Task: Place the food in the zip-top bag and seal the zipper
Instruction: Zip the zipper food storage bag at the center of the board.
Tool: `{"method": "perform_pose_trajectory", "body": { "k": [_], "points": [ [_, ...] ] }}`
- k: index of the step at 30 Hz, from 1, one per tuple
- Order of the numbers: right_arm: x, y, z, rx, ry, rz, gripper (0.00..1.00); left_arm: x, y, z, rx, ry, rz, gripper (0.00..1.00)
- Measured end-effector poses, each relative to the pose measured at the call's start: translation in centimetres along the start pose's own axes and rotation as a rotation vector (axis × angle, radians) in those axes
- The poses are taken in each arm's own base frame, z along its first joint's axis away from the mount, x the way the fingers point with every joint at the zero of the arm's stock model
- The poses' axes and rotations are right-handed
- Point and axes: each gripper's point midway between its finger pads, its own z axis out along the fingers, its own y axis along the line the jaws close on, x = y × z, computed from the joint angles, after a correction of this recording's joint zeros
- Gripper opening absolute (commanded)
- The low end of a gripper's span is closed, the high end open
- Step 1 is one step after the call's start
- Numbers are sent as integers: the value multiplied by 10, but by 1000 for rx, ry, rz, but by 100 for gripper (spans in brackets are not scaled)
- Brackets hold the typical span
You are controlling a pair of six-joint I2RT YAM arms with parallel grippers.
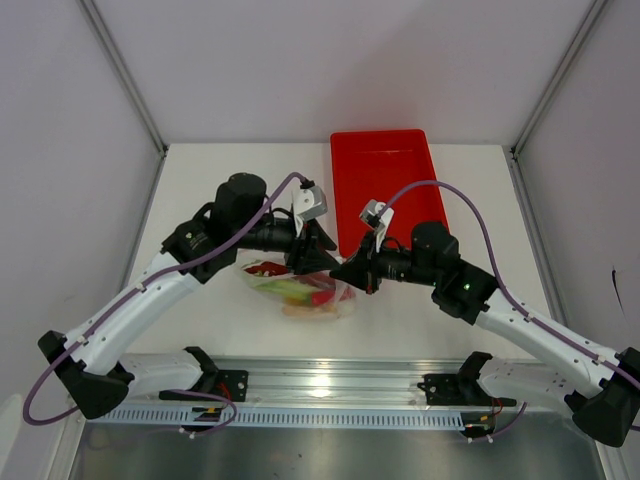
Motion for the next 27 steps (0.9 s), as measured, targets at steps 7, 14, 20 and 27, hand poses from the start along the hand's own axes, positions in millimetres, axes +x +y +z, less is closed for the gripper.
{"method": "perform_pose_trajectory", "body": {
  "k": [7,14,20,27],
  "points": [
    [0,0,1,-4,0,-1,0,-2,2,-1,0,-9,0,49],
    [0,0,1,-4,-1,-1,0,-1,-3,1,35,-11,-11,48],
    [0,0,1,-4,-1,-1,0,9,-5,6,63,8,-42,43],
    [0,1,1,-7,1,-2,0,9,-7,7,81,5,-49,34]
  ]
}}
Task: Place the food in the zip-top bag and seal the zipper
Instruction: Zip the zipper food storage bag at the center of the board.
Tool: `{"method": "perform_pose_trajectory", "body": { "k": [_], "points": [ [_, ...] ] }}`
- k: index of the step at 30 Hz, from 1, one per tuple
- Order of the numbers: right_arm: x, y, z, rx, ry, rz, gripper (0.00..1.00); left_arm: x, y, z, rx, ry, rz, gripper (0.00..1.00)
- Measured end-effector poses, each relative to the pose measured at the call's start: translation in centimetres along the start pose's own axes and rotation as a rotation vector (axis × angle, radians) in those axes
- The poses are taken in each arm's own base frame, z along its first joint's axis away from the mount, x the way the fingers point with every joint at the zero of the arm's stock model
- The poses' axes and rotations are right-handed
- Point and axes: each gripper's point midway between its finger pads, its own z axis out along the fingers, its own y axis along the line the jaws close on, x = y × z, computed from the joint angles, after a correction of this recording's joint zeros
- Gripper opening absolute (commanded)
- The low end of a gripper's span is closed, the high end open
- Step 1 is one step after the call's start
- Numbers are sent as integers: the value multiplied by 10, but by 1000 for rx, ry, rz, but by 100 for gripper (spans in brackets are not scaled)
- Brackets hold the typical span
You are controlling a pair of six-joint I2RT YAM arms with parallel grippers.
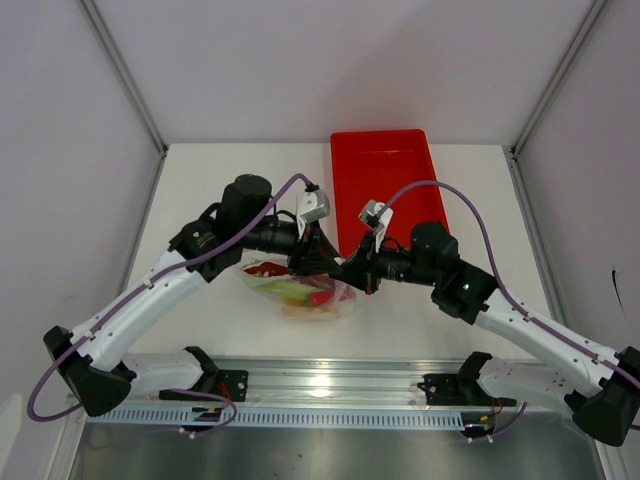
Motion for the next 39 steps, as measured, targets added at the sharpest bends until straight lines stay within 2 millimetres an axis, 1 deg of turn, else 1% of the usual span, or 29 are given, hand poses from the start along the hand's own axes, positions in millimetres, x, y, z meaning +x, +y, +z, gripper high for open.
{"method": "perform_pose_trajectory", "body": {
  "k": [4,5,7,8,10,11,12,24,28,34,37,39],
  "points": [
    [0,0,0,0,0,0,0,0,0,1,1,1,-5,26],
    [0,0,0,0,0,0,0,1,1,1,1,2,-8,22],
    [0,0,0,2,0,0,0,2,3,2,-1,5,-13,17],
    [0,-1,0,5,-1,1,0,2,3,2,-2,6,-16,12],
    [0,-1,0,8,-1,7,0,3,4,3,-6,8,-19,8],
    [0,-1,0,8,-2,10,0,3,4,3,-6,8,-20,2],
    [-1,-1,0,9,-4,14,0,3,4,2,-6,8,-22,1],
    [-3,-10,2,63,-73,86,0,8,14,-3,-68,15,-49,0],
    [-8,-11,2,83,-110,107,0,8,15,-11,-105,12,-49,1],
    [-15,-14,-1,108,-148,126,0,19,19,-24,-171,14,-76,0],
    [-17,-12,-1,98,-158,130,0,24,18,-30,-190,16,-88,1],
    [-15,-9,0,73,-143,126,0,24,16,-32,-191,15,-91,0]
  ]
}}
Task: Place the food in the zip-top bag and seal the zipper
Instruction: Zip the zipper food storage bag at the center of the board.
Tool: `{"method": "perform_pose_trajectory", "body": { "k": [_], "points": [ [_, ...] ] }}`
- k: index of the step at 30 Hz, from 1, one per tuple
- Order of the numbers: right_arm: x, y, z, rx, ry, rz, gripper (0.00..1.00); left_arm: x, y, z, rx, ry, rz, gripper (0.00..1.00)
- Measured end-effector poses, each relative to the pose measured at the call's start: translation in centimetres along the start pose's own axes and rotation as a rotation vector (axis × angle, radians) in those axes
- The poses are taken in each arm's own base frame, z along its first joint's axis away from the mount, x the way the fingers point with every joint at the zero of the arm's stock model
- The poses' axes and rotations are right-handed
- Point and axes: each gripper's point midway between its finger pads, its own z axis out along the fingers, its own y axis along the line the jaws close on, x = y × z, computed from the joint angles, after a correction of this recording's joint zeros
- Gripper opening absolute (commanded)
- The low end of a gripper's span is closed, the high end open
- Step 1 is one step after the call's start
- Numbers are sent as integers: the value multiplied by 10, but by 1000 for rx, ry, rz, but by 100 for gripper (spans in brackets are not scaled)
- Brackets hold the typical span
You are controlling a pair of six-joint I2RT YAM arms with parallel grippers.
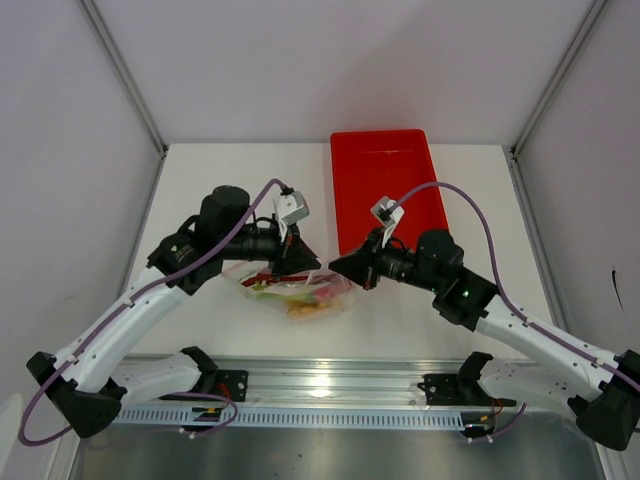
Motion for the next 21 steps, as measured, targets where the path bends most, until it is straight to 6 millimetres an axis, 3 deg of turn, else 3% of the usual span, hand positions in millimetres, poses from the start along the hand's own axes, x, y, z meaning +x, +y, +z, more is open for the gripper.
{"method": "perform_pose_trajectory", "body": {
  "k": [2,3,6,7,11,17,21],
  "points": [
    [3,1,3,-27,29,-6,10,2,-1,-1,3,6,-6,1],
    [5,1,6,-42,50,-9,23,3,-1,-1,6,11,-11,0],
    [14,-1,11,-69,115,-29,38,3,-4,0,27,19,-20,1],
    [17,-1,10,-75,139,-36,39,0,-5,0,35,19,-21,0],
    [17,4,7,-116,194,-91,34,-9,-11,1,76,11,-16,0],
    [8,11,8,-208,258,-155,14,-7,-14,3,104,23,-29,1],
    [13,12,10,-269,316,-155,15,-5,-13,3,103,33,-39,1]
  ]
}}
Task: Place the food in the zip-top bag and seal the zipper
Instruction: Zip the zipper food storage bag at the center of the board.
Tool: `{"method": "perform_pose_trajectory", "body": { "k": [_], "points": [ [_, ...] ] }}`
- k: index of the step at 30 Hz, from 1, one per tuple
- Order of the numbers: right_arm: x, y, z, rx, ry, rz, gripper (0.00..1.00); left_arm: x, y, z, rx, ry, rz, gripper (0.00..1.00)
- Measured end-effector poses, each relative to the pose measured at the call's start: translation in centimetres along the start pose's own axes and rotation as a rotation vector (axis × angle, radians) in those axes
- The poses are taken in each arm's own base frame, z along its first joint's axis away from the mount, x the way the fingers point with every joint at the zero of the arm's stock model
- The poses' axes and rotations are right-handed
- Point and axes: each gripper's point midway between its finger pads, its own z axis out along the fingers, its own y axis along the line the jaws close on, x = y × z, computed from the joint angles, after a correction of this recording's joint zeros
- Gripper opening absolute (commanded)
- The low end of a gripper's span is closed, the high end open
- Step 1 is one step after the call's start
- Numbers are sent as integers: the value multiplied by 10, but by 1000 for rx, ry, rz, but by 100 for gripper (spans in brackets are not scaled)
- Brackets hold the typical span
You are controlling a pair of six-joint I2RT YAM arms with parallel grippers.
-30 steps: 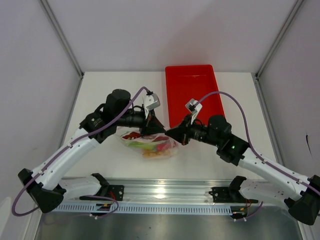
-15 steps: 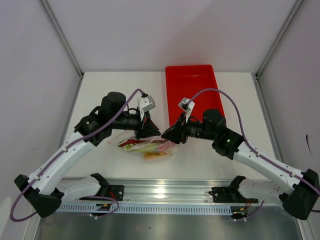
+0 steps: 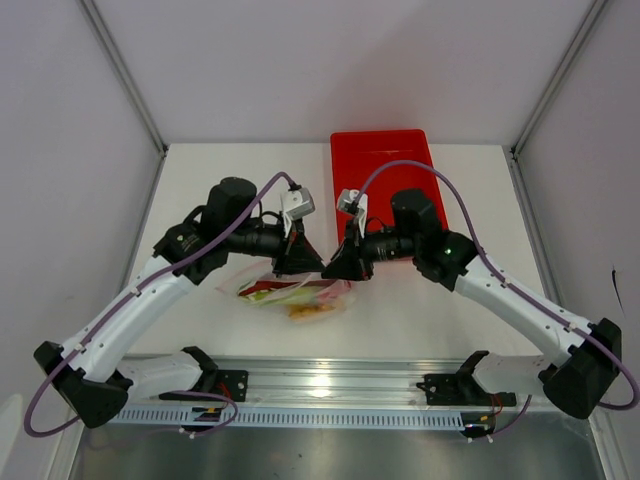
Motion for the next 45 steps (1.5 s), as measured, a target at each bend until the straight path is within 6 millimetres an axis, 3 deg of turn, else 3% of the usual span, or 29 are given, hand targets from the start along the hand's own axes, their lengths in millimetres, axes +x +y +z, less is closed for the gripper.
{"method": "perform_pose_trajectory", "body": {
  "k": [5,10,11,18,24,32,39,43,44,45],
  "points": [
    [9,3,5,-86,60,18,21,2,0,1,9,7,-7,1],
    [12,10,9,-170,94,26,8,1,-2,1,19,10,-9,1],
    [12,11,9,-180,98,27,0,1,-3,1,21,10,-10,1],
    [14,16,10,-225,111,51,0,2,-4,0,22,16,-16,1],
    [7,-3,11,-30,11,49,0,2,5,0,-17,22,-24,1],
    [-19,-32,2,207,-156,93,0,-3,20,-2,-103,4,-5,0],
    [-29,-47,0,294,-257,183,0,-5,29,-8,-181,-7,-7,1],
    [-32,-45,-2,261,-271,191,0,-5,30,-14,-215,-14,-10,1],
    [-31,-43,-2,229,-260,183,1,-5,28,-16,-218,-17,-10,1],
    [-31,-42,-1,196,-245,173,10,-5,27,-18,-219,-19,-9,1]
  ]
}}
